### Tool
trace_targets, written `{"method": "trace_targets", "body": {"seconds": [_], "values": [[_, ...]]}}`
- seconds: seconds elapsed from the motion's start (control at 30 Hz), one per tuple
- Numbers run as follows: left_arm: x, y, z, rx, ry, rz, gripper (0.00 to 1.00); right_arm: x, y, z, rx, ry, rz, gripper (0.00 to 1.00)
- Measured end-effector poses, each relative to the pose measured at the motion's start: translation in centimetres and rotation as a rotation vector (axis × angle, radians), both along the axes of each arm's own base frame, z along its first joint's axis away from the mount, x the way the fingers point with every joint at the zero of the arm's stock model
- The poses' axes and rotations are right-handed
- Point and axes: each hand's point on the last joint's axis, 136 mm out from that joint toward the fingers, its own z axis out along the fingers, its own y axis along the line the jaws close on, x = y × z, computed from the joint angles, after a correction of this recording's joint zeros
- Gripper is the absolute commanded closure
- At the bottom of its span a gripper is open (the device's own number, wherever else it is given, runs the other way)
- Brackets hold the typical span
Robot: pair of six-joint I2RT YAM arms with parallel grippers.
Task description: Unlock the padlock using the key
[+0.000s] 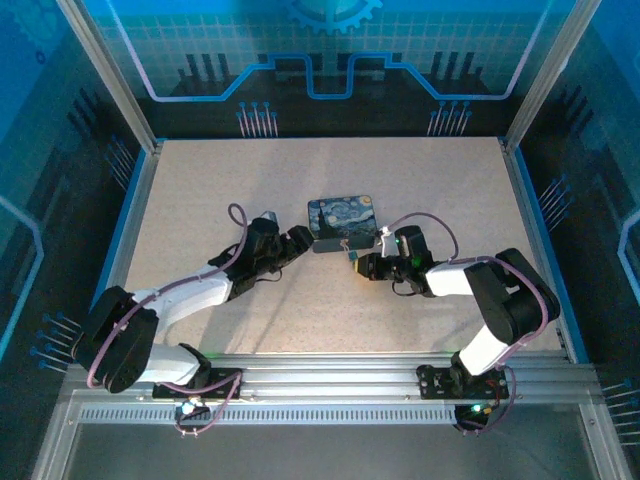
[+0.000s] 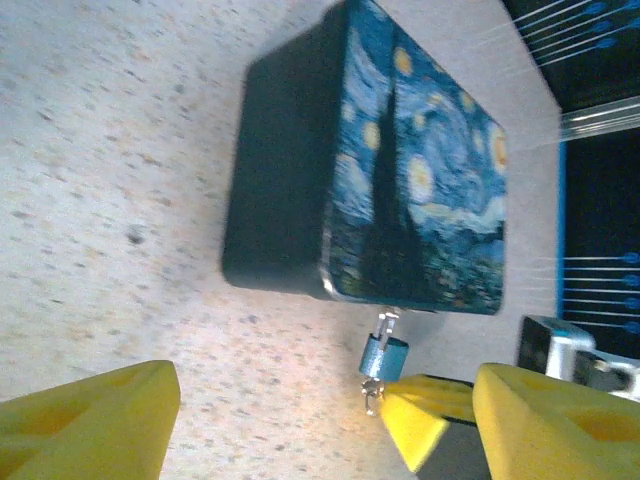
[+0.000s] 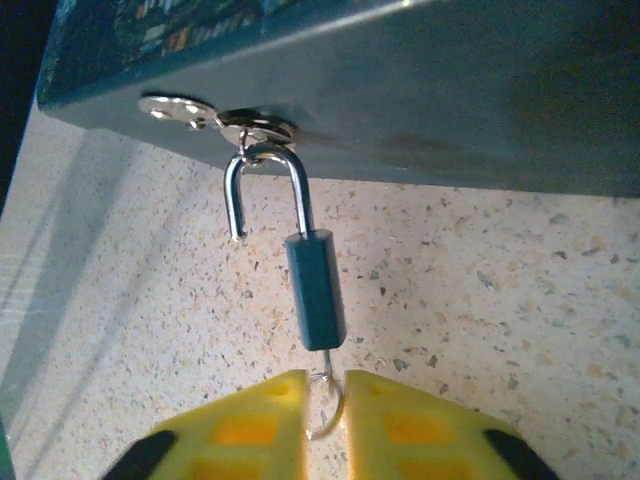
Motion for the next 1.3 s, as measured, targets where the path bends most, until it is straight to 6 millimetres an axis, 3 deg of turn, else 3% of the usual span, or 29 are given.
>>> {"method": "trace_targets", "body": {"seconds": [0.3,0.47,0.57,0.73,0.93,1.07,1.3], "values": [[3.5,1.8,2.7,0.104,-0.036,-0.033,0.15,0.3,-0.8,0.8,0.007,-0.034,-0.014,0.51],[5.4,0.7,1.4,0.131,0.014,-0.109,0.16,0.7,-1.0,3.1,0.053,-0.11,-0.004,0.33],[6.4,-0.4,0.2,0.14,0.045,-0.158,0.17,1.0,-0.8,4.2,0.085,-0.143,0.004,0.28],[7.2,-1.6,-2.0,0.146,0.102,-0.21,0.2,1.2,-0.6,4.9,0.118,-0.153,0.015,0.27],[6.7,-2.1,-4.8,0.156,0.176,-0.24,0.26,2.3,-0.4,5.8,0.129,-0.175,0.014,0.25],[6.8,-2.5,-4.8,0.147,0.165,-0.248,0.31,3.7,-0.3,6.5,0.127,-0.205,0.017,0.25],[6.8,-3.1,-4.9,0.136,0.132,-0.255,0.35,5.6,-0.2,5.5,0.123,-0.192,0.026,0.24]]}}
